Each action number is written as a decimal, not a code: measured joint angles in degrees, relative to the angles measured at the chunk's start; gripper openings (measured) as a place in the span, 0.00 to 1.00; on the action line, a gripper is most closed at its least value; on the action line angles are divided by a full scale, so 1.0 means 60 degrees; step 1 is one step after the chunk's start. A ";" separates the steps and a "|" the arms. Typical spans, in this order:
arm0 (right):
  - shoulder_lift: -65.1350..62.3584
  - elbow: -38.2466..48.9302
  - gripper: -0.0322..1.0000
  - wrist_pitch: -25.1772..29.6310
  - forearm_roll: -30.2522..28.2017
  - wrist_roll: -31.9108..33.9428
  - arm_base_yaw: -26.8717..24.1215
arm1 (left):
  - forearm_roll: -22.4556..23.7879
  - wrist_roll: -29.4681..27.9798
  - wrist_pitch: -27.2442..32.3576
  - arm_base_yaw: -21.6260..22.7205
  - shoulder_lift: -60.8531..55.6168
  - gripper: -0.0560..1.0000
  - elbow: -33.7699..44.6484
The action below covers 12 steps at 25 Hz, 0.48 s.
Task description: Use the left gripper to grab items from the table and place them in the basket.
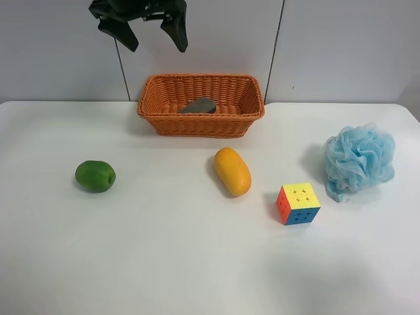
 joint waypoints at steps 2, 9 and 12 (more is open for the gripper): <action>0.0000 0.0000 0.99 0.0000 0.0000 0.0000 0.0000 | -0.0010 0.0145 0.0000 0.0000 -0.0441 0.99 0.0362; 0.0000 0.0000 0.99 0.0000 0.0000 0.0000 0.0000 | -0.0055 0.0431 -0.0173 0.0000 -0.2697 0.99 0.3520; 0.0000 0.0000 0.99 0.0000 0.0000 0.0000 0.0000 | -0.0301 0.0473 -0.1228 0.0000 -0.4085 0.99 0.5479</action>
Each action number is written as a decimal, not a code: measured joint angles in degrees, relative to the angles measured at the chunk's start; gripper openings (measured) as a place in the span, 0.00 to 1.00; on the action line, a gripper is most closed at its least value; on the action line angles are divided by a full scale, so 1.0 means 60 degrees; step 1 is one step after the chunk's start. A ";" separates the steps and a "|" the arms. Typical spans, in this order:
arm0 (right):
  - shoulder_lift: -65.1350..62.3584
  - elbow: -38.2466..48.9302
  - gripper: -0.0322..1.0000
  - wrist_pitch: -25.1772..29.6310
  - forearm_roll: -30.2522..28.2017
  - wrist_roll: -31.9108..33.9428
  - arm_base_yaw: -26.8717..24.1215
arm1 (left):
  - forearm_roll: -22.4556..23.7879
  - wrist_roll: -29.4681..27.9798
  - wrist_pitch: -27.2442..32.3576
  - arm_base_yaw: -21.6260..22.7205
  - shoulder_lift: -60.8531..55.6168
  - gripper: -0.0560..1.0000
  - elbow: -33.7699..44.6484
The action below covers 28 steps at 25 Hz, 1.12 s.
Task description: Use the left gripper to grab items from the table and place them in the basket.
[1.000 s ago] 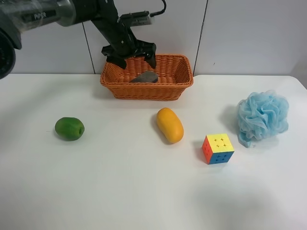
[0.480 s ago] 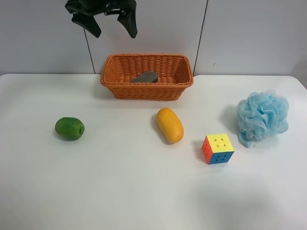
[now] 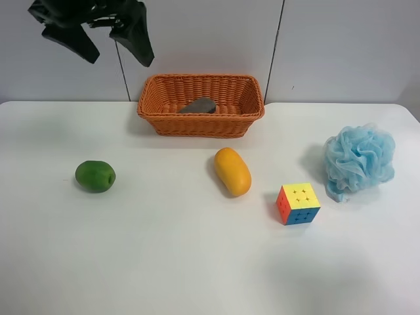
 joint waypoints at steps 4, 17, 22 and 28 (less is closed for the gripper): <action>0.0000 0.0000 0.99 0.0000 0.0000 0.0000 0.0000 | -0.0176 0.0016 -0.1450 0.0000 -0.2108 0.99 0.2661; 0.0000 0.0000 0.99 0.0000 0.0000 0.0000 0.0000 | -0.0041 0.0105 -0.2008 0.0000 -0.8031 0.99 0.7662; 0.0000 0.0000 0.99 0.0000 0.0000 0.0000 0.0000 | 0.0374 0.0133 -0.1866 0.0201 -0.9784 0.99 0.8692; 0.0000 0.0000 0.99 0.0000 0.0000 0.0000 0.0000 | 0.0649 0.0178 -0.0701 0.1387 -1.1535 0.99 0.9344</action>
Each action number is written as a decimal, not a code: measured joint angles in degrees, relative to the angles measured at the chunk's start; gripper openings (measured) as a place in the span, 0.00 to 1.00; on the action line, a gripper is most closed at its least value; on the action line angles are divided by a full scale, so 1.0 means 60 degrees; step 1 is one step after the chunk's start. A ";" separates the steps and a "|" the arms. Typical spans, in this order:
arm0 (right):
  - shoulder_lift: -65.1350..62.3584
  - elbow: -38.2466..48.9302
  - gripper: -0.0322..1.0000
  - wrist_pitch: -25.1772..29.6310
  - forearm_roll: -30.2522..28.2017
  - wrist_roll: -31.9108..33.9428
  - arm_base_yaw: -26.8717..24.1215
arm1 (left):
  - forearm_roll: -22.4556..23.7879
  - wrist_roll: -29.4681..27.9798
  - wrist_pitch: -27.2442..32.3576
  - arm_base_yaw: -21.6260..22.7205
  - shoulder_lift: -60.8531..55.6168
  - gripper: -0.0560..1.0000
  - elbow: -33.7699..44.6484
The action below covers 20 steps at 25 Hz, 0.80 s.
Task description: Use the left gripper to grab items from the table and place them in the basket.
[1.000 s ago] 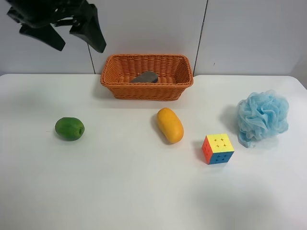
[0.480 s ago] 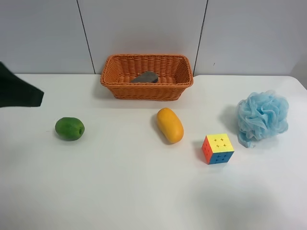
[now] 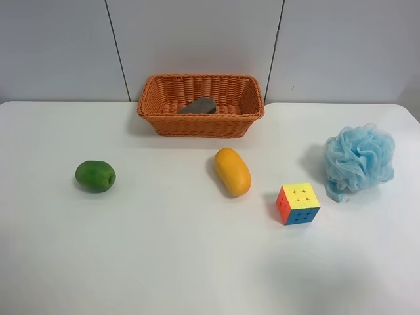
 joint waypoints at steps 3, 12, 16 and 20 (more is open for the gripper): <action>0.0000 0.0000 0.99 0.0000 0.0000 0.0000 0.0000 | 0.0038 0.0234 0.0508 0.0625 -0.0744 0.99 0.0216; 0.0000 0.0000 0.99 0.0000 0.0000 0.0000 0.0000 | 0.0042 0.0825 0.0631 0.1900 -0.2527 0.99 0.0886; 0.0000 0.0000 0.99 0.0000 0.0000 0.0000 0.0000 | 0.0042 0.0825 0.0628 0.2008 -0.3369 0.99 0.0899; 0.0000 0.0000 0.99 0.0000 0.0000 0.0000 0.0000 | 0.0033 0.0853 0.0628 0.2008 -0.3988 0.99 0.0899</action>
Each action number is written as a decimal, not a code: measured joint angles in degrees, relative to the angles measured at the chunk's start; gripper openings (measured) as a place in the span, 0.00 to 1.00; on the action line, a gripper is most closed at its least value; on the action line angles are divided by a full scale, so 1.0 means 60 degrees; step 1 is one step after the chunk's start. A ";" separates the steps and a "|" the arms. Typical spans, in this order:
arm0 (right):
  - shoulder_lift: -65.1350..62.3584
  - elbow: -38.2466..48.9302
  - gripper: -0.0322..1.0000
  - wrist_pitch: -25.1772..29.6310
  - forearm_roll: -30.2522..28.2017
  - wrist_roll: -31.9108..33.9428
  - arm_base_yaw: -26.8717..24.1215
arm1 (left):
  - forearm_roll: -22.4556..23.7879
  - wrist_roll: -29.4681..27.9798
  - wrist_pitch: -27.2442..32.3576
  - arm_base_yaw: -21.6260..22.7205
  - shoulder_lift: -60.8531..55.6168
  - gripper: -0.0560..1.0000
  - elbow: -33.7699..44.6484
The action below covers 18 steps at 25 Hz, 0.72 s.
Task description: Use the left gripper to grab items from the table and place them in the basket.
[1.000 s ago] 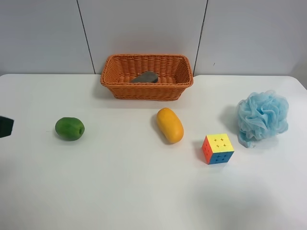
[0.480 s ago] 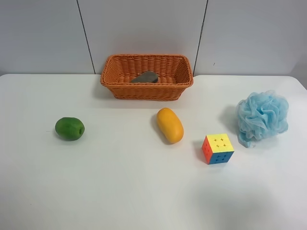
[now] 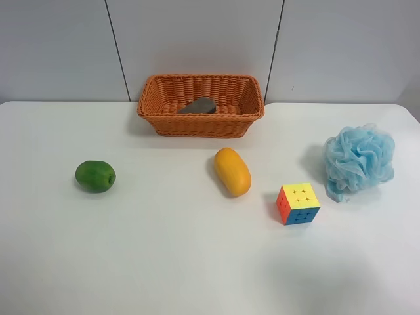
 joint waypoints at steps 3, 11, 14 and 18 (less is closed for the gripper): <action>0.0000 0.0000 0.99 0.0000 0.0000 0.0000 0.0000 | -0.0010 0.0000 0.0000 0.0000 -0.0033 0.99 0.0000; 0.0000 0.0000 0.99 0.0000 0.0000 0.0000 0.0000 | -0.0018 0.0019 0.0000 0.0000 -0.0033 0.99 0.0000; 0.0000 0.0000 0.99 0.0000 0.0000 0.0000 0.0000 | -0.0018 0.0018 0.0000 0.0000 -0.0033 0.99 0.0000; 0.0000 0.0000 0.99 0.0000 0.0000 0.0000 0.0000 | -0.0018 0.0018 0.0000 0.0000 -0.0033 0.99 0.0000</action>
